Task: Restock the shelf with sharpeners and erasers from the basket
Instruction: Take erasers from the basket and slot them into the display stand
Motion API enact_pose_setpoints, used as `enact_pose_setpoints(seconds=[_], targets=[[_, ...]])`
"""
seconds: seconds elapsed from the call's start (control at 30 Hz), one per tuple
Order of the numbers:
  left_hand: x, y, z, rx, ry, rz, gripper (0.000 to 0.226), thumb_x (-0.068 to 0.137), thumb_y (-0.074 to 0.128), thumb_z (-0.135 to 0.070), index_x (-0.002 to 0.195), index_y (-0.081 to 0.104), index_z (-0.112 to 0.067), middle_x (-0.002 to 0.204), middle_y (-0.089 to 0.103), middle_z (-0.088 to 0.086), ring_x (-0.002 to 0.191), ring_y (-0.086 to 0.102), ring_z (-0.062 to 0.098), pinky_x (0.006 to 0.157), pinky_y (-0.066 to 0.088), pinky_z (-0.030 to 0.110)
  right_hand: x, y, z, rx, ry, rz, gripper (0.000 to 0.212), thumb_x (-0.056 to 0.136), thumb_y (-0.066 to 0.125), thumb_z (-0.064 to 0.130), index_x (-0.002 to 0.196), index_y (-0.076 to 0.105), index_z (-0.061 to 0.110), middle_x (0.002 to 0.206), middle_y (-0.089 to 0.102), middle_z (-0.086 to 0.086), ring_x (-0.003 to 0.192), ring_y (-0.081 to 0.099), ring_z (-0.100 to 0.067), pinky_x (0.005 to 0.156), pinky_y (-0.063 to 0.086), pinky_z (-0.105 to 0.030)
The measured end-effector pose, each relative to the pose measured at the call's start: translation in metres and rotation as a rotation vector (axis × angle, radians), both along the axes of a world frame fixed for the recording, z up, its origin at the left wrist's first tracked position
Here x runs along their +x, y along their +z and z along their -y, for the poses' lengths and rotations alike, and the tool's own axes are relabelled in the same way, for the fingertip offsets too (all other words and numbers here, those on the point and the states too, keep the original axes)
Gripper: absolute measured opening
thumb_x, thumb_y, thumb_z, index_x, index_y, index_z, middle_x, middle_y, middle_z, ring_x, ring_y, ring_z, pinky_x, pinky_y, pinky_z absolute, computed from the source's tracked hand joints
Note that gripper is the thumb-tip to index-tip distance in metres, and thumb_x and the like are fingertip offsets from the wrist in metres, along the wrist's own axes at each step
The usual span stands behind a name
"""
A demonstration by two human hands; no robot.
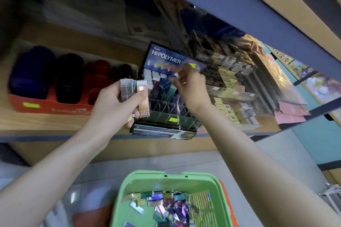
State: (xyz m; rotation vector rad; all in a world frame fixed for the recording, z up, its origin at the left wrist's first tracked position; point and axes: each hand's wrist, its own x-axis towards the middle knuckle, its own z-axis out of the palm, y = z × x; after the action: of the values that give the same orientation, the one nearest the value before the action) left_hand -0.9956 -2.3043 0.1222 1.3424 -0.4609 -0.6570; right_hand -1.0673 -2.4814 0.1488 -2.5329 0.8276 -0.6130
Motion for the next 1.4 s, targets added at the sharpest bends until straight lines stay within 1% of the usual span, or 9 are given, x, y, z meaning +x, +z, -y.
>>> enact_pose_setpoints(seconds=[0.07,0.2,0.43,0.63,0.83,0.97,1.07,1.2,1.4], targets=[[0.003,0.001,-0.002,-0.006,0.002,-0.014,0.009,0.089,0.062,-0.016,0.081,0.062,-0.02,0.059,0.056,0.0,0.045,0.047,0.005,0.036,0.034,0.019,0.006,0.0,0.003,-0.04,0.026,-0.053,0.014,0.09,0.062,0.007,0.103,0.058,0.008,0.075,0.059,0.011,0.062,0.053,0.01,0.061,0.044,-0.017],[0.009,0.004,-0.005,-0.013,0.01,-0.05,0.006,0.09,0.063,-0.017,0.084,0.063,-0.019,0.062,0.057,-0.002,0.048,0.048,0.006,0.037,0.036,0.02,0.014,0.007,0.01,-0.096,0.075,-0.201,0.017,0.086,0.066,0.008,0.085,0.054,0.021,0.095,0.072,-0.002,0.077,0.064,-0.015,0.071,0.054,-0.042],[0.007,0.005,-0.005,-0.016,-0.022,-0.077,0.007,0.09,0.061,-0.016,0.085,0.064,-0.019,0.059,0.056,0.0,0.048,0.048,0.006,0.038,0.035,0.02,0.018,0.011,0.009,-0.246,0.075,-0.279,0.012,0.081,0.072,0.014,0.091,0.065,0.017,0.092,0.059,0.004,0.08,0.058,-0.014,0.065,0.044,-0.026],[0.009,0.005,-0.003,-0.006,-0.016,-0.099,0.007,0.091,0.062,-0.017,0.086,0.066,-0.016,0.067,0.056,0.009,0.051,0.047,0.011,0.038,0.035,0.02,0.028,0.003,0.002,-0.356,0.021,-0.334,0.016,0.08,0.073,0.017,0.095,0.067,0.014,0.11,0.062,-0.003,0.104,0.057,-0.022,0.072,0.045,-0.03],[0.015,0.007,-0.002,-0.032,0.024,-0.093,0.003,0.089,0.063,-0.015,0.092,0.062,-0.014,0.054,0.057,-0.011,0.046,0.047,0.007,0.037,0.034,0.02,0.021,0.001,-0.005,-0.412,0.019,-0.302,0.021,0.089,0.059,0.007,0.108,0.065,0.013,0.11,0.066,-0.006,0.11,0.053,-0.027,0.082,0.046,-0.036],[0.019,0.006,-0.004,-0.01,0.03,-0.066,0.004,0.089,0.063,-0.018,0.089,0.065,-0.015,0.057,0.059,-0.006,0.044,0.045,0.006,0.038,0.034,0.02,0.003,0.014,-0.033,-0.01,0.134,-0.024,0.028,0.09,0.051,-0.001,0.115,0.06,0.009,0.107,0.061,0.002,0.09,0.057,-0.011,0.077,0.047,-0.019],[0.018,0.007,-0.004,-0.007,-0.003,-0.067,0.01,0.084,0.069,-0.025,0.088,0.068,-0.016,0.071,0.063,0.004,0.052,0.049,0.01,0.037,0.033,0.02,-0.013,0.028,-0.058,0.309,0.332,-0.064,0.045,0.09,0.05,-0.005,0.131,0.047,0.013,0.112,0.054,0.006,0.087,0.057,-0.005,0.078,0.046,-0.015],[0.014,0.008,-0.002,0.016,-0.037,-0.043,0.007,0.079,0.073,-0.025,0.082,0.069,-0.02,0.072,0.065,0.009,0.054,0.05,0.013,0.035,0.033,0.02,-0.021,0.035,-0.069,0.316,0.401,-0.088,0.047,0.089,0.058,0.001,0.133,0.049,0.014,0.116,0.056,-0.002,0.09,0.058,-0.005,0.081,0.05,-0.025],[0.006,0.007,-0.001,0.028,-0.11,-0.028,0.007,0.087,0.066,-0.021,0.084,0.063,-0.016,0.055,0.053,0.001,0.043,0.044,0.005,0.036,0.032,0.02,-0.02,0.037,-0.067,0.34,0.301,0.003,0.012,0.085,0.068,0.011,0.092,0.063,0.019,0.084,0.065,0.002,0.08,0.063,-0.013,0.073,0.053,-0.022]])
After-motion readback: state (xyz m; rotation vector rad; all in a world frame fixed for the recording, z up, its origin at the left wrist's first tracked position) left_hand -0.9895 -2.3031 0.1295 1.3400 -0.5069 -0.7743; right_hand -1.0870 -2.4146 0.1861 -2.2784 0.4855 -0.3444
